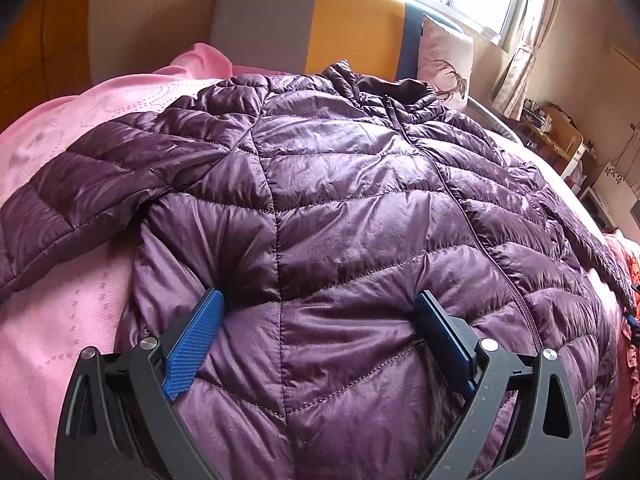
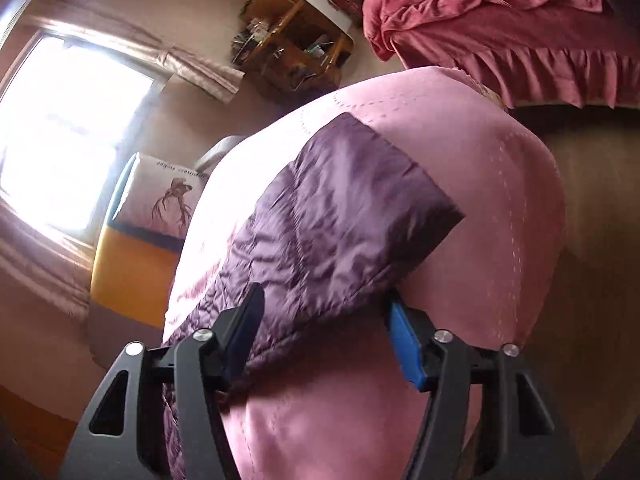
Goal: Fold large clothes
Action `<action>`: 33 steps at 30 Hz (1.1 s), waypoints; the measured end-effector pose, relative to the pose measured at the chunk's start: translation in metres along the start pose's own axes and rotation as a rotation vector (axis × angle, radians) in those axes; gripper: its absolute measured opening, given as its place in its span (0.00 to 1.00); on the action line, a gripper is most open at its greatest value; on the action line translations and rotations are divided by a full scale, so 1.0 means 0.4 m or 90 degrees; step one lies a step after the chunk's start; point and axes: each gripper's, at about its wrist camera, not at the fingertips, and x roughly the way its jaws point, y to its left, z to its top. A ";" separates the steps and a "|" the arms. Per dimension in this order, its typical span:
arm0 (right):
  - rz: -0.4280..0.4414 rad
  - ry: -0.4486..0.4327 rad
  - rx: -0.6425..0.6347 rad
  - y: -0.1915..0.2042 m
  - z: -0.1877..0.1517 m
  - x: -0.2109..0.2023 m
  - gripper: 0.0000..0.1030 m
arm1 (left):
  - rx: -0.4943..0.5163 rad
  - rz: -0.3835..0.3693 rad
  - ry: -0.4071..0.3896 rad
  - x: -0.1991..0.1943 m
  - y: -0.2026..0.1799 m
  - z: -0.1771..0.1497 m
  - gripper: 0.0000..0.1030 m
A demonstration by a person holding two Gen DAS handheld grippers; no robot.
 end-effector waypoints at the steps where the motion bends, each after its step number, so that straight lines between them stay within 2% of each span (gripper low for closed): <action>1: -0.001 0.003 -0.009 0.008 0.012 0.003 0.37 | 0.001 0.002 0.001 0.001 -0.001 0.000 0.92; 4: 0.003 0.005 -0.076 0.077 0.018 0.005 0.23 | 0.002 0.006 0.002 0.002 -0.003 0.001 0.92; 8: 0.040 0.000 -0.220 0.261 -0.031 0.011 0.18 | 0.002 0.005 0.003 0.002 -0.004 0.001 0.93; 11: 0.073 0.020 -0.339 0.416 -0.117 0.031 0.17 | -0.001 0.002 0.001 0.002 -0.005 0.000 0.93; 15: 0.120 0.078 -0.491 0.605 -0.313 0.080 0.15 | -0.008 -0.005 -0.003 -0.001 0.001 -0.001 0.93; 18: 0.146 0.125 -0.567 0.695 -0.468 0.121 0.14 | -0.012 -0.009 -0.004 -0.003 0.004 -0.001 0.93; 23: 0.179 0.217 -0.663 0.787 -0.735 0.197 0.13 | -0.019 -0.017 -0.007 -0.004 0.009 0.001 0.93; 26: 0.191 0.270 -0.696 0.809 -0.851 0.232 0.13 | -0.023 -0.020 -0.009 -0.008 0.011 0.001 0.93; 29: 0.213 0.323 -0.717 0.828 -0.951 0.261 0.21 | -0.030 -0.023 -0.017 -0.021 0.012 0.003 0.89; 31: 0.238 0.334 -0.715 0.838 -0.976 0.271 0.64 | -0.045 -0.034 -0.020 -0.031 0.021 0.009 0.89; 33: 0.263 0.338 -0.707 0.834 -0.984 0.261 0.69 | -0.071 -0.053 -0.025 -0.046 0.032 0.019 0.89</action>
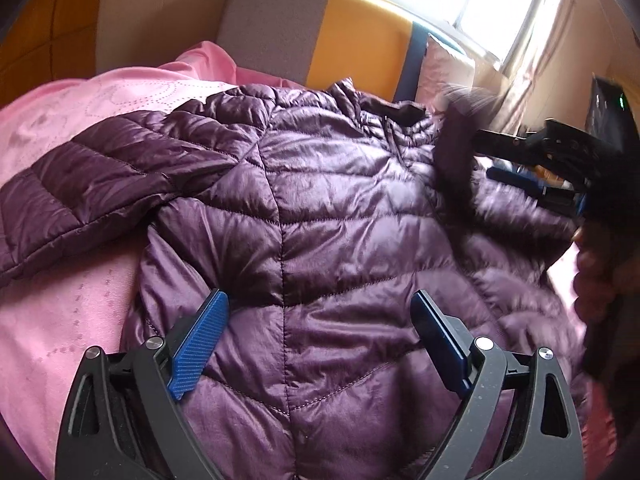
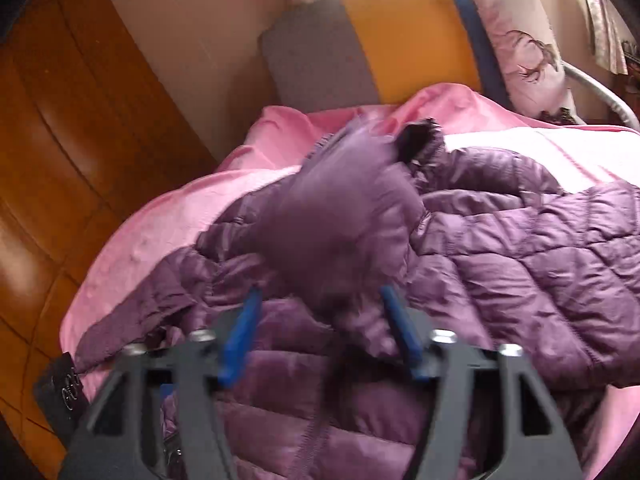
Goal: Fold large clothes
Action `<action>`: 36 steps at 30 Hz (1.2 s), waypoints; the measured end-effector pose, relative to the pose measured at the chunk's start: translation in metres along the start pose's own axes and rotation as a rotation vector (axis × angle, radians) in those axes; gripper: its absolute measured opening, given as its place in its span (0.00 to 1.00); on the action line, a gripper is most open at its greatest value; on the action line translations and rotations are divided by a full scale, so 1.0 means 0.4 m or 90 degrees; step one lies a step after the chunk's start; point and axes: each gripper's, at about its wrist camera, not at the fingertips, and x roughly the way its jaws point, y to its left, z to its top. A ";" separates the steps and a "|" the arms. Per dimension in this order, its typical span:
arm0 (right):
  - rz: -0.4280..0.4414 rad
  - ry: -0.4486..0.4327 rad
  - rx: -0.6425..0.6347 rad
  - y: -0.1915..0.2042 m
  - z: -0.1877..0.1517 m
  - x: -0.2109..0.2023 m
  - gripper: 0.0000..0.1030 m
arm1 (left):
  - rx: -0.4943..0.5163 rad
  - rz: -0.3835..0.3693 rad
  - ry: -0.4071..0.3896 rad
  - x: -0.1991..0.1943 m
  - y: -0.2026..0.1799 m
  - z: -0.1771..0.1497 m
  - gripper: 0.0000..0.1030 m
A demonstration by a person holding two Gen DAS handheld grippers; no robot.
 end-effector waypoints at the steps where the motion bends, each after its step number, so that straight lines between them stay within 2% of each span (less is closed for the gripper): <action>1: 0.008 0.000 0.005 0.002 -0.003 -0.002 0.73 | -0.006 -0.007 -0.003 -0.006 0.001 0.004 0.89; 4: 0.026 -0.021 0.027 -0.018 -0.022 -0.050 0.81 | -0.014 -0.028 -0.010 -0.015 -0.010 0.031 0.89; 7: 0.035 -0.038 0.076 -0.071 -0.052 -0.113 0.83 | -0.007 -0.042 -0.002 0.004 -0.034 0.069 0.89; 9: 0.046 -0.043 0.112 -0.114 -0.081 -0.145 0.84 | -0.023 -0.052 0.009 0.034 -0.040 0.105 0.89; 11: 0.052 -0.050 0.165 -0.177 -0.110 -0.182 0.89 | -0.031 -0.072 0.024 0.068 -0.048 0.140 0.89; 15: 0.083 -0.073 0.267 -0.272 -0.165 -0.222 0.97 | -0.051 -0.079 0.073 0.177 -0.073 0.209 0.89; 19: 0.137 -0.118 0.367 -0.357 -0.187 -0.225 0.98 | -0.077 -0.083 0.093 0.246 -0.099 0.246 0.87; 20: 0.145 -0.127 0.385 -0.376 -0.187 -0.223 0.98 | -0.079 -0.077 0.095 0.258 -0.103 0.252 0.72; 21: 0.153 -0.135 0.404 -0.391 -0.187 -0.216 0.98 | -0.084 -0.077 0.107 0.277 -0.106 0.257 0.49; 22: 0.159 -0.141 0.421 -0.405 -0.189 -0.211 0.98 | -0.091 -0.078 0.122 0.294 -0.106 0.260 0.36; 24: 0.174 -0.151 0.451 -0.425 -0.185 -0.198 0.98 | -0.106 -0.081 0.115 0.294 -0.096 0.264 0.11; 29: 0.196 -0.199 0.507 -0.475 -0.155 -0.191 0.98 | -0.155 -0.083 0.058 0.220 -0.025 0.272 0.07; 32: 0.213 -0.222 0.536 -0.498 -0.137 -0.182 0.98 | -0.190 -0.052 0.024 0.168 0.053 0.269 0.07; 36: 0.213 -0.237 0.557 -0.530 -0.123 -0.192 0.98 | -0.205 -0.010 0.025 0.150 0.120 0.251 0.07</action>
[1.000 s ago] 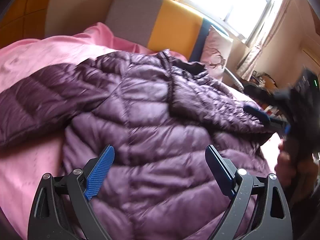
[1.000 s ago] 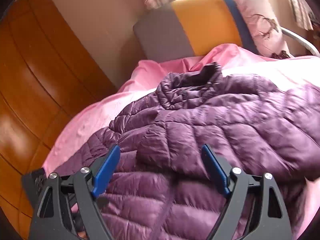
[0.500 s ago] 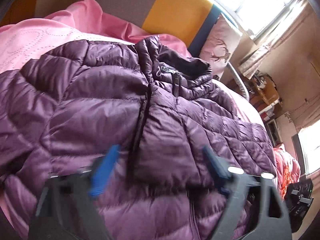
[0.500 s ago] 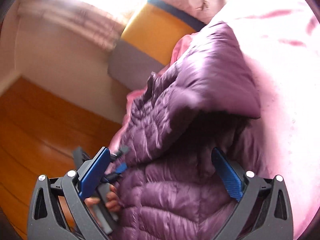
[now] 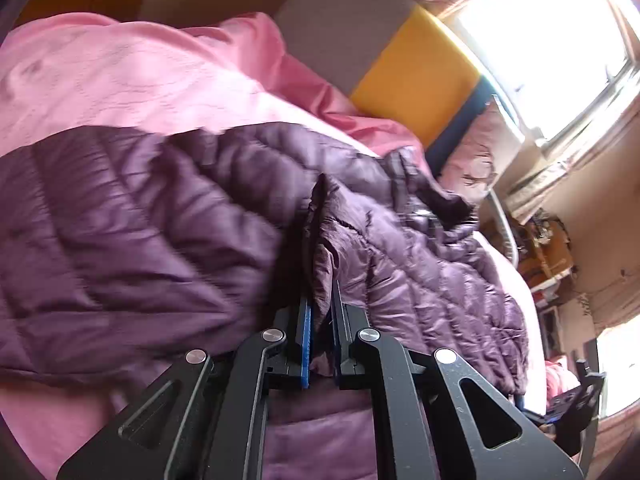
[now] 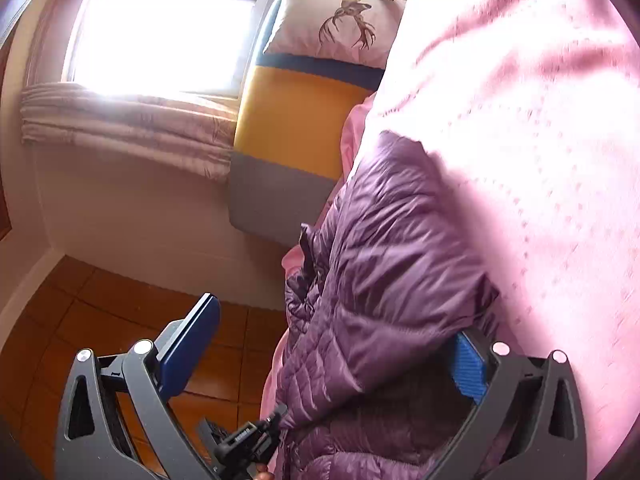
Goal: Fold large clothes
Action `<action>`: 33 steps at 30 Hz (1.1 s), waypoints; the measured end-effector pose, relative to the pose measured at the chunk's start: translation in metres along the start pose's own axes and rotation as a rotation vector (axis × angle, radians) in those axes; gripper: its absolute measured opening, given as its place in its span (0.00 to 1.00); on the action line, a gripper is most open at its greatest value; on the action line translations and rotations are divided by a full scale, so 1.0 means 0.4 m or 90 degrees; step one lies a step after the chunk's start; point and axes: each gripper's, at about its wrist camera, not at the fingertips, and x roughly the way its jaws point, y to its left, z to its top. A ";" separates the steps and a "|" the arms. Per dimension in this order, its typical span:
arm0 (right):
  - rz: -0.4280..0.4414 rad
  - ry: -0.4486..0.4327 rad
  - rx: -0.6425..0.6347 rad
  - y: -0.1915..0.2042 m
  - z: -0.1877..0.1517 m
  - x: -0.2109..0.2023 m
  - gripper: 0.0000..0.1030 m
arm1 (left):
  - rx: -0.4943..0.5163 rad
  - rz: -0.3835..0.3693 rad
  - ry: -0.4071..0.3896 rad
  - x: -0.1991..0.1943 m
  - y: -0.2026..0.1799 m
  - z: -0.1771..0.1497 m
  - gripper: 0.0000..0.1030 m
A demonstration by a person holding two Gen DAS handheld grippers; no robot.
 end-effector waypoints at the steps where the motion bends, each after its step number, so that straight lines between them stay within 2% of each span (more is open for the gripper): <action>1: -0.007 0.002 0.004 -0.006 0.007 -0.001 0.98 | -0.002 0.010 0.004 0.003 0.010 -0.005 0.07; 3: -0.041 0.005 -0.008 -0.010 0.012 -0.010 0.98 | 0.011 0.006 0.026 0.020 0.007 -0.018 0.07; 5: -0.081 0.022 -0.048 0.006 0.013 -0.025 0.98 | 0.051 0.021 0.023 0.022 -0.022 -0.029 0.07; 7: -0.149 0.027 -0.125 0.047 0.002 -0.043 0.98 | 0.072 0.019 0.019 0.021 -0.041 -0.033 0.07; 9: -0.242 0.012 -0.232 0.105 -0.021 -0.051 0.98 | 0.077 0.019 0.015 0.023 -0.044 -0.032 0.07; 10: -0.270 0.006 -0.275 0.129 -0.034 -0.046 0.98 | 0.079 0.020 0.013 0.022 -0.043 -0.031 0.07; 14: -0.307 0.028 -0.415 0.219 -0.076 0.037 0.97 | 0.088 0.026 0.007 0.015 -0.041 -0.031 0.07; 17: -0.354 0.058 -0.480 0.223 -0.094 0.140 0.97 | 0.115 0.039 -0.007 0.004 -0.061 -0.038 0.07; 21: -0.445 0.119 -0.511 0.129 -0.096 0.266 0.94 | 0.134 0.079 -0.024 -0.003 -0.055 -0.046 0.07; 23: -0.478 0.144 -0.504 0.068 -0.092 0.303 0.94 | 0.105 0.065 -0.009 0.009 -0.025 -0.053 0.07; 26: -0.503 0.133 -0.535 0.045 -0.103 0.316 0.96 | 0.078 0.051 0.010 0.035 0.007 -0.062 0.07; 30: -0.533 0.137 -0.560 0.037 -0.115 0.325 0.98 | 0.078 0.060 0.007 0.036 0.009 -0.063 0.09; 32: -0.532 0.136 -0.559 0.035 -0.114 0.326 0.98 | 0.065 0.062 -0.005 0.008 0.009 -0.059 0.11; 33: -0.534 0.134 -0.562 0.033 -0.116 0.325 0.98 | 0.062 0.074 -0.029 -0.023 0.006 -0.058 0.11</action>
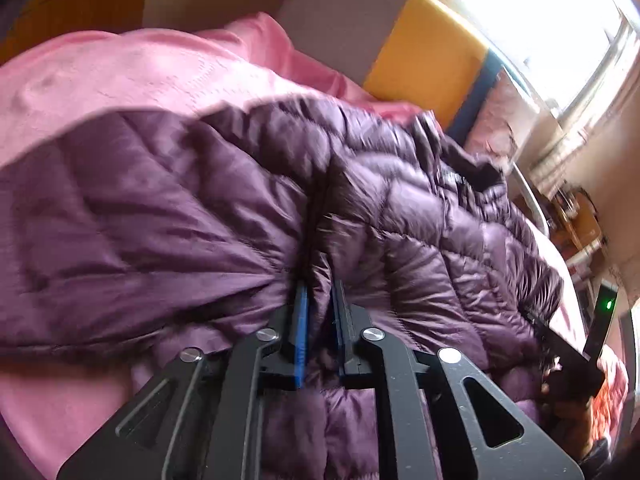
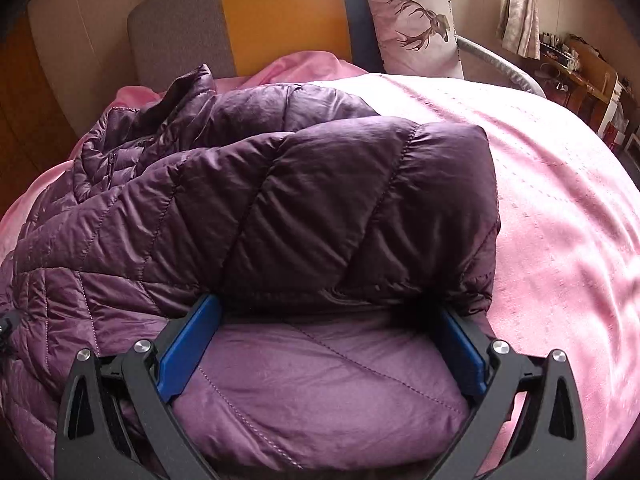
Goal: Fold large clothes
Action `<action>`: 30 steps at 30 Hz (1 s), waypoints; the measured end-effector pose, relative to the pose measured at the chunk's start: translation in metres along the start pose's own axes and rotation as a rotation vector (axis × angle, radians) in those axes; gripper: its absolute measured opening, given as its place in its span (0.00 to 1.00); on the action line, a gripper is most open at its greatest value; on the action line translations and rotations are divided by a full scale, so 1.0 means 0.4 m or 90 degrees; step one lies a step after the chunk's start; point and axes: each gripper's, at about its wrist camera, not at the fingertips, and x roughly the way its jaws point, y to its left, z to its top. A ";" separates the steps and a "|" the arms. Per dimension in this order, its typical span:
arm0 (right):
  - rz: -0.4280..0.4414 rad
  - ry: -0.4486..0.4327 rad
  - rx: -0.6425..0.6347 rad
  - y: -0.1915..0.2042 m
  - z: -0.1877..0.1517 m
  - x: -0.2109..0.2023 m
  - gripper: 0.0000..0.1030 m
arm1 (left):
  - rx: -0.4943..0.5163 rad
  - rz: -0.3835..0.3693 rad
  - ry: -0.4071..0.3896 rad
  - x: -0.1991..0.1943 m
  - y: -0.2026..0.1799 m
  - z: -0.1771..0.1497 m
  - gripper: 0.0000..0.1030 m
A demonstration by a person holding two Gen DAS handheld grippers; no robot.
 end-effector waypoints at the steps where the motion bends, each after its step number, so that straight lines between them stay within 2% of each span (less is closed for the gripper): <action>1: -0.003 -0.001 -0.001 0.006 0.002 0.001 0.98 | 0.003 0.008 -0.024 -0.029 -0.003 0.002 0.11; 3: -0.007 -0.002 -0.004 0.006 -0.002 -0.006 0.98 | 0.027 0.011 -0.076 -0.081 -0.021 0.011 0.11; 6: -0.011 -0.003 -0.007 0.009 -0.001 -0.008 0.98 | 0.074 -0.004 -0.088 -0.091 -0.065 0.043 0.11; 9: -0.010 -0.003 -0.007 0.008 0.002 -0.009 0.98 | 0.101 -0.022 -0.064 -0.043 -0.110 0.081 0.11; 11: -0.010 -0.003 -0.007 0.008 0.002 -0.009 0.98 | 0.114 -0.014 -0.037 0.009 -0.129 0.093 0.11; 13: -0.009 -0.004 -0.006 0.013 -0.001 -0.016 0.98 | 0.101 0.000 0.013 0.085 -0.123 0.093 0.11; 14: -0.009 -0.005 -0.006 0.014 -0.001 -0.017 0.98 | 0.085 0.001 0.044 0.128 -0.103 0.089 0.11; 15: -0.009 -0.006 -0.007 0.018 -0.004 -0.021 0.98 | 0.071 -0.009 0.053 0.149 -0.088 0.082 0.11; 18: -0.013 -0.006 -0.011 0.023 -0.006 -0.020 0.98 | 0.042 -0.038 0.040 0.159 -0.052 0.071 0.08; 23: -0.017 -0.006 -0.014 0.026 -0.006 -0.022 0.98 | 0.034 -0.027 0.049 0.134 -0.055 0.073 0.08; 25: -0.016 -0.006 -0.014 0.028 -0.006 -0.023 0.98 | 0.003 -0.042 0.040 0.079 -0.037 0.066 0.13; 26: -0.017 -0.006 -0.014 0.027 -0.005 -0.023 0.98 | -0.010 -0.046 0.030 0.051 -0.024 0.056 0.28; 27: -0.017 -0.006 -0.013 0.028 -0.004 -0.024 0.98 | -0.034 -0.044 0.009 0.004 0.000 0.040 0.54; 28: -0.016 -0.006 -0.012 0.028 -0.004 -0.024 0.98 | -0.055 -0.035 -0.012 -0.030 0.021 0.025 0.64; 30: -0.017 -0.006 -0.012 0.029 -0.003 -0.024 0.98 | -0.100 -0.042 -0.042 -0.099 0.082 -0.012 0.67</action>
